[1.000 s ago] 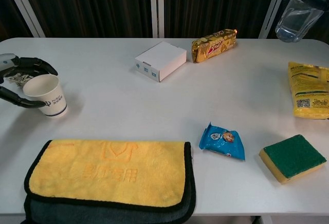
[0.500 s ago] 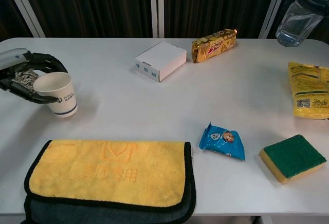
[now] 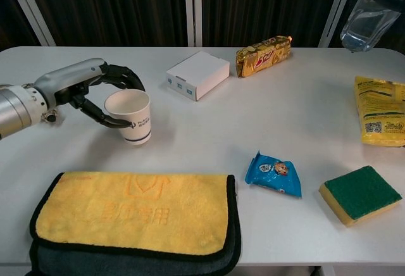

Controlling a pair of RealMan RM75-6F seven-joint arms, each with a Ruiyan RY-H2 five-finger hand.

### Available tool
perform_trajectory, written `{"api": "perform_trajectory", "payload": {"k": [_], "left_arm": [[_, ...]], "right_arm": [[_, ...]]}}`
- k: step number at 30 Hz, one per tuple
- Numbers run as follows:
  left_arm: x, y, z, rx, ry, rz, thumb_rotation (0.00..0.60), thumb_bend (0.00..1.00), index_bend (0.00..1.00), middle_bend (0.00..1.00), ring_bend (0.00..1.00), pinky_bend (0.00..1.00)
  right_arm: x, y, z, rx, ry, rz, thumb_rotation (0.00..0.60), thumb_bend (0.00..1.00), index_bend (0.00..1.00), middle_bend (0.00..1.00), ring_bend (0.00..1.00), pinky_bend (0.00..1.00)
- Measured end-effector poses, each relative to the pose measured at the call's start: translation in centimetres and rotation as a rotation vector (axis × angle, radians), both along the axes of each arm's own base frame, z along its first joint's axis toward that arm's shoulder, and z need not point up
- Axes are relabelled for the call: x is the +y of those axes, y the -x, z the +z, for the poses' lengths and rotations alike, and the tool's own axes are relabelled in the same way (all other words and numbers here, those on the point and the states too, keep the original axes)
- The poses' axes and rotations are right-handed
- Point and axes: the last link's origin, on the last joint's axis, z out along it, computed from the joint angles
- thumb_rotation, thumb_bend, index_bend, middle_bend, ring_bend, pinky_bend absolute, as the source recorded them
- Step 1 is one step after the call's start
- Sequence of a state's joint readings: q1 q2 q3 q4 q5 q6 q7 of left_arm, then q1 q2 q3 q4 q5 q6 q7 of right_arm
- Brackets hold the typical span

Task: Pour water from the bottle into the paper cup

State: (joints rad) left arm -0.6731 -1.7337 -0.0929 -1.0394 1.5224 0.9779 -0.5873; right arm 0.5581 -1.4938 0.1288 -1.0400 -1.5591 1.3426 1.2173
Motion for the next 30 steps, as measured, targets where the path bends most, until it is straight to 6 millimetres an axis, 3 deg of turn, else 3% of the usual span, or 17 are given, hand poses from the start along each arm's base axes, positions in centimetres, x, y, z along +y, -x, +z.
{"api": "perform_trajectory", "payload": {"k": [7, 13, 30], "left_arm": [[0.8, -2.3, -2.5, -0.011, 0.005, -0.038, 0.6, 0.15, 0.36, 0.44, 0.13, 0.17], [1.1, -4.2, -3.4, -0.05, 0.008, -0.059, 0.6, 0.15, 0.37, 0.44, 0.13, 0.17], [1.7, -6.9, -5.3, -0.064, 0.021, -0.077, 0.6, 0.15, 0.38, 0.45, 0.13, 0.19]], "right_arm": [[-0.2, 0.0, 0.7, -0.003, 0.019, -0.014, 0.6, 0.46, 0.83, 0.56, 0.39, 0.34], [-0.3, 0.1, 0.9, -0.004, 0.025, -0.021, 0.6, 0.46, 0.83, 0.56, 0.39, 0.34], [-0.5, 0.5, 0.6, -0.003, 0.022, -0.036, 0.6, 0.46, 0.83, 0.56, 0.39, 0.34]]}}
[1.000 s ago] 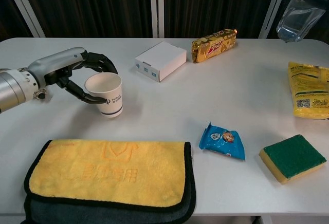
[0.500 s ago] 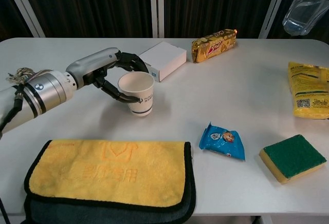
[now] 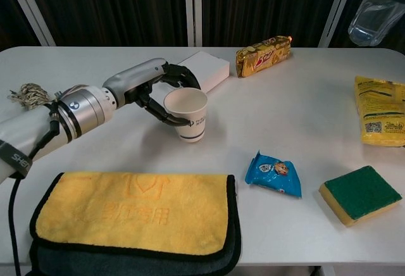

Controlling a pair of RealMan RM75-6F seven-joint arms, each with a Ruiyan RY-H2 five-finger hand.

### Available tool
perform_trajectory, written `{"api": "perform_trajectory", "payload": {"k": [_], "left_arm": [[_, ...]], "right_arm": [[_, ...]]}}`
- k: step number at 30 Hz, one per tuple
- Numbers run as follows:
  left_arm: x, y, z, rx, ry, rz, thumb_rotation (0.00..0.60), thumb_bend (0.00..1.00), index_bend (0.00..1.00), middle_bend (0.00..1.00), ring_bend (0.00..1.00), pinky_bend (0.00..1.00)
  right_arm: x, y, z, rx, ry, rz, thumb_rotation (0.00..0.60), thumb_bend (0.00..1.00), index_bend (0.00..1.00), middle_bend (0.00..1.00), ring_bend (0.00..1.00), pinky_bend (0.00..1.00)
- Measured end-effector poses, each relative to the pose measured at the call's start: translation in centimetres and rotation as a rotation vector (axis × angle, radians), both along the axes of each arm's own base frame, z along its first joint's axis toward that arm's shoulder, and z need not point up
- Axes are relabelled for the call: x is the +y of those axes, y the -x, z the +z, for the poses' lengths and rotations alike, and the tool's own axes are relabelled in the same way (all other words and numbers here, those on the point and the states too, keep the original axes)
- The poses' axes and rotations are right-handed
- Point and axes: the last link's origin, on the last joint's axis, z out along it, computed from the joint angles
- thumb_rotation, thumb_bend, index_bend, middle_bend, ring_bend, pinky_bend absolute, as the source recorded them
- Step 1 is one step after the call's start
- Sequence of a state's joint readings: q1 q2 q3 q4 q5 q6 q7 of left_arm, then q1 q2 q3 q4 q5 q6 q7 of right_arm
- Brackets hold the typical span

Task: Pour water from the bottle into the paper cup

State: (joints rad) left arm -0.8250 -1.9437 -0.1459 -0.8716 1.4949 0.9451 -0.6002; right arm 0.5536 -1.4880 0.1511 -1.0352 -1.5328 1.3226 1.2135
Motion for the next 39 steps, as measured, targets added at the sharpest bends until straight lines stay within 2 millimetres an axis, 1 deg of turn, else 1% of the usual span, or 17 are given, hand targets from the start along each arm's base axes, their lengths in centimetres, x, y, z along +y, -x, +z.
{"api": "perform_trajectory", "payload": {"k": [8, 12, 16, 18, 26, 30, 33, 36, 39], "left_arm": [[0.1, 0.0, -0.8, 0.021, -0.002, 0.008, 0.6, 0.15, 0.33, 0.41, 0.13, 0.2], [0.0, -0.1, -1.1, 0.02, -0.003, 0.002, 0.6, 0.13, 0.21, 0.36, 0.13, 0.2], [0.0, -0.1, -1.1, 0.016, -0.011, -0.011, 0.6, 0.11, 0.14, 0.29, 0.13, 0.2], [-0.1, -0.1, -1.1, 0.017, -0.012, -0.015, 0.6, 0.11, 0.13, 0.26, 0.13, 0.2], [-0.3, 0.2, -0.8, 0.023, -0.011, -0.022, 0.6, 0.09, 0.13, 0.22, 0.13, 0.21], [-0.2, 0.7, 0.1, 0.028, -0.035, -0.025, 0.6, 0.09, 0.12, 0.2, 0.11, 0.21], [-0.4, 1.3, 1.2, 0.036, -0.054, -0.03, 0.6, 0.08, 0.12, 0.18, 0.1, 0.21], [-0.6, 2.1, 2.6, 0.062, -0.084, -0.04, 0.6, 0.07, 0.12, 0.17, 0.09, 0.21], [-0.9, 3.4, 4.4, 0.103, -0.136, -0.042, 0.6, 0.06, 0.11, 0.15, 0.07, 0.21]], "right_arm": [[0.0, 0.2, 0.0, -0.003, -0.002, -0.004, 0.6, 0.46, 0.83, 0.56, 0.39, 0.34], [0.0, 0.3, 0.0, -0.004, -0.002, -0.004, 0.6, 0.46, 0.83, 0.56, 0.39, 0.34], [0.0, 0.4, 0.1, -0.005, 0.0, -0.006, 0.6, 0.46, 0.83, 0.56, 0.39, 0.34], [0.0, 0.4, 0.1, -0.006, 0.001, -0.007, 0.6, 0.46, 0.83, 0.56, 0.39, 0.34], [0.0, 0.4, 0.1, -0.004, 0.002, -0.005, 0.6, 0.46, 0.83, 0.56, 0.39, 0.34], [0.0, 0.3, 0.3, 0.003, 0.005, -0.004, 0.6, 0.46, 0.83, 0.56, 0.39, 0.34], [0.0, 0.3, 0.2, 0.014, 0.004, -0.004, 0.6, 0.46, 0.83, 0.56, 0.39, 0.34], [-0.1, 0.2, 0.1, 0.033, 0.001, -0.006, 0.6, 0.46, 0.83, 0.56, 0.39, 0.34], [-0.1, 0.3, -0.3, 0.055, -0.008, -0.014, 0.6, 0.46, 0.83, 0.56, 0.39, 0.34]]}}
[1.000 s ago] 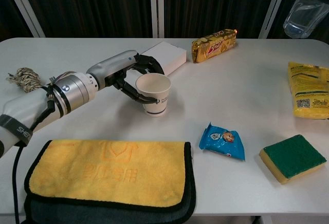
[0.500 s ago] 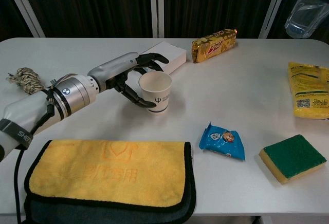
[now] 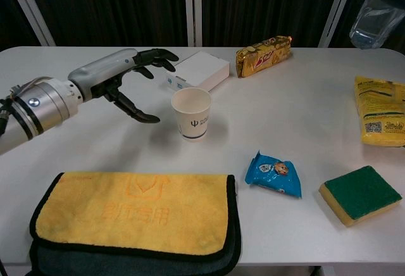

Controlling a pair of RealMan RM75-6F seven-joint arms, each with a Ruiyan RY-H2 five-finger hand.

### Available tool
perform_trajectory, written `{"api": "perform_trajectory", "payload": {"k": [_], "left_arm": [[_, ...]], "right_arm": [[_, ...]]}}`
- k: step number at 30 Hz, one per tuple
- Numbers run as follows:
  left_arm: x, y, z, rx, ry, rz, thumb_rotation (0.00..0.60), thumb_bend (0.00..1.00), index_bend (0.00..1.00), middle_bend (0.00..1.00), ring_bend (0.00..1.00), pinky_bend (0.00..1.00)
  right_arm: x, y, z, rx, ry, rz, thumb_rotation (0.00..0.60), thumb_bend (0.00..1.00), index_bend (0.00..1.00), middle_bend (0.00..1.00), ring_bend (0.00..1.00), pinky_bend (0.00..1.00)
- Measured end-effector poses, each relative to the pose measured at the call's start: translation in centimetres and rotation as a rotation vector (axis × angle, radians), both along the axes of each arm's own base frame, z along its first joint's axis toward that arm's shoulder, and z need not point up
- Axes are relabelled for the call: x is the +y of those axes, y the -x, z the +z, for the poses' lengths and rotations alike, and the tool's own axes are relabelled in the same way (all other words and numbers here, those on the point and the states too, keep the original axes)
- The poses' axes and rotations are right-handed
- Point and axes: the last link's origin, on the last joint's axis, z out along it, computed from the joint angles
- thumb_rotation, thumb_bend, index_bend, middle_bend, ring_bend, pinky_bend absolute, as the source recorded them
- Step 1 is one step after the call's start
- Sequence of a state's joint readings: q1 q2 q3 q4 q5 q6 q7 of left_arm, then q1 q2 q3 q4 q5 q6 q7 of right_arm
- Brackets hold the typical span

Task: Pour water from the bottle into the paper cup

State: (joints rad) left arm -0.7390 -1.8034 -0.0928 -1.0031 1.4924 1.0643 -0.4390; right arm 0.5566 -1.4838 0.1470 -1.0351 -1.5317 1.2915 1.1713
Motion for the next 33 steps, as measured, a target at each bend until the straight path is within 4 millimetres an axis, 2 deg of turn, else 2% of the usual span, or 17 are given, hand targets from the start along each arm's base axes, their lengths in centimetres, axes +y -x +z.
{"api": "perform_trajectory", "payload": {"k": [3, 10, 13, 21, 24, 33], "left_arm": [[-0.2, 1.9, 1.9, 0.07, -0.069, 0.011, 0.6, 0.06, 0.1, 0.11, 0.05, 0.19], [-1.7, 8.6, 8.8, 0.198, -0.269, 0.111, 0.6, 0.06, 0.1, 0.11, 0.05, 0.17], [-2.5, 10.7, 10.7, 0.247, -0.325, 0.143, 0.6, 0.06, 0.1, 0.1, 0.05, 0.17], [-3.2, 13.6, 13.2, 0.214, -0.381, 0.231, 0.6, 0.06, 0.1, 0.1, 0.05, 0.17], [-3.4, 15.0, 14.5, 0.207, -0.414, 0.274, 0.6, 0.06, 0.1, 0.1, 0.05, 0.17], [-4.6, 17.1, 17.0, 0.17, -0.471, 0.335, 0.6, 0.06, 0.1, 0.1, 0.05, 0.17]], "right_arm": [[0.0, 0.0, -0.7, 0.024, -0.019, -0.009, 0.6, 0.46, 0.83, 0.56, 0.39, 0.34], [-0.2, -0.2, -3.1, 0.096, -0.079, -0.019, 0.6, 0.46, 0.83, 0.56, 0.39, 0.35], [-0.3, -0.3, -4.4, 0.143, -0.098, -0.018, 0.6, 0.45, 0.83, 0.56, 0.39, 0.35], [-0.9, -1.4, -7.1, 0.297, -0.096, 0.023, 0.6, 0.46, 0.83, 0.57, 0.39, 0.36], [-1.3, -2.4, -8.1, 0.352, -0.099, 0.045, 0.6, 0.46, 0.83, 0.57, 0.39, 0.36], [-2.6, -5.6, -10.6, 0.422, -0.092, 0.079, 0.6, 0.46, 0.83, 0.57, 0.39, 0.36]]}}
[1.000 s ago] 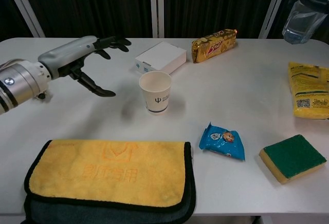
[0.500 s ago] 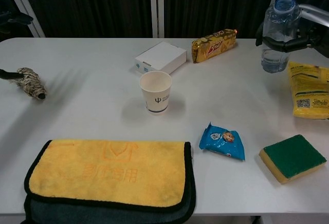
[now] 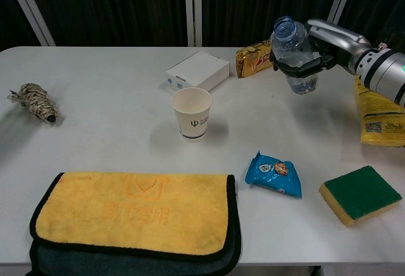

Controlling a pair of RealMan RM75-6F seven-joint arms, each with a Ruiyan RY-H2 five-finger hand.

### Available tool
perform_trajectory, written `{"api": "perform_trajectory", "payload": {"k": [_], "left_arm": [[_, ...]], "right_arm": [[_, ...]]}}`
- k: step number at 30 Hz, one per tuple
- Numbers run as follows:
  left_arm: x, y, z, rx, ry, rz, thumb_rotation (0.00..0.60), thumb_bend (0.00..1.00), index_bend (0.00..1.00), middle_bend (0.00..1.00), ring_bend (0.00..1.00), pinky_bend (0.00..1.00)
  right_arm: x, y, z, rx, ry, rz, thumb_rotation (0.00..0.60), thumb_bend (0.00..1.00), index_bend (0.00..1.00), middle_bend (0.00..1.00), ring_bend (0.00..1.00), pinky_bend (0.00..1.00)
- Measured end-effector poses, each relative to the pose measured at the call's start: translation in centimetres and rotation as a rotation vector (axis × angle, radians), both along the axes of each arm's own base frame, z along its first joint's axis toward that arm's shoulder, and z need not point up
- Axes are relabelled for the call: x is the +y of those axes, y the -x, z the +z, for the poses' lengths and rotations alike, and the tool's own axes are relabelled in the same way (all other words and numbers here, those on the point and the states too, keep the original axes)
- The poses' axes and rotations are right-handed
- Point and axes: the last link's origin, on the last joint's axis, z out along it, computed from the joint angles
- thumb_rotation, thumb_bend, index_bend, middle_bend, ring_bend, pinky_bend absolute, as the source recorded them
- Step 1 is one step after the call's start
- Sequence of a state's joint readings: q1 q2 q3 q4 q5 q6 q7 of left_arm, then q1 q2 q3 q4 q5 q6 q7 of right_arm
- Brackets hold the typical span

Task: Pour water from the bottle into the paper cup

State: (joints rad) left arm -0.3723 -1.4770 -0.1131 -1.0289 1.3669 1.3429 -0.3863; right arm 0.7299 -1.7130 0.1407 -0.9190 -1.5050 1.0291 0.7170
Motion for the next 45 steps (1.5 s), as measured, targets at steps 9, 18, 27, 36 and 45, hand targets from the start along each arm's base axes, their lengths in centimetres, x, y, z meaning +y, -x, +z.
{"api": "perform_trajectory", "payload": {"k": [9, 18, 27, 36, 45], "left_arm": [[-0.6, 0.9, 0.6, -0.025, -0.005, 0.018, 0.6, 0.06, 0.1, 0.1, 0.05, 0.17], [-0.6, 1.0, 0.8, -0.046, 0.005, 0.018, 0.6, 0.06, 0.1, 0.1, 0.05, 0.17], [-0.5, 0.9, 0.8, -0.069, 0.015, 0.018, 0.6, 0.06, 0.1, 0.1, 0.05, 0.17], [-0.5, 1.1, 0.9, -0.081, 0.02, 0.021, 0.6, 0.06, 0.1, 0.1, 0.05, 0.17], [-0.6, 1.3, 1.1, -0.09, 0.018, 0.027, 0.6, 0.07, 0.1, 0.1, 0.05, 0.17]], "right_arm": [[-0.7, -2.9, -1.3, 0.106, 0.031, 0.091, 0.6, 0.47, 0.83, 0.57, 0.39, 0.36], [-1.2, -4.9, -2.8, 0.22, 0.053, 0.162, 0.6, 0.47, 0.83, 0.57, 0.39, 0.36], [-1.4, -5.9, -3.8, 0.344, 0.109, 0.253, 0.6, 0.47, 0.83, 0.57, 0.39, 0.36], [-1.6, -6.6, -4.5, 0.391, 0.135, 0.293, 0.6, 0.47, 0.83, 0.57, 0.39, 0.36], [-2.1, -7.1, -4.7, 0.451, 0.175, 0.325, 0.6, 0.47, 0.83, 0.57, 0.39, 0.36]]}}
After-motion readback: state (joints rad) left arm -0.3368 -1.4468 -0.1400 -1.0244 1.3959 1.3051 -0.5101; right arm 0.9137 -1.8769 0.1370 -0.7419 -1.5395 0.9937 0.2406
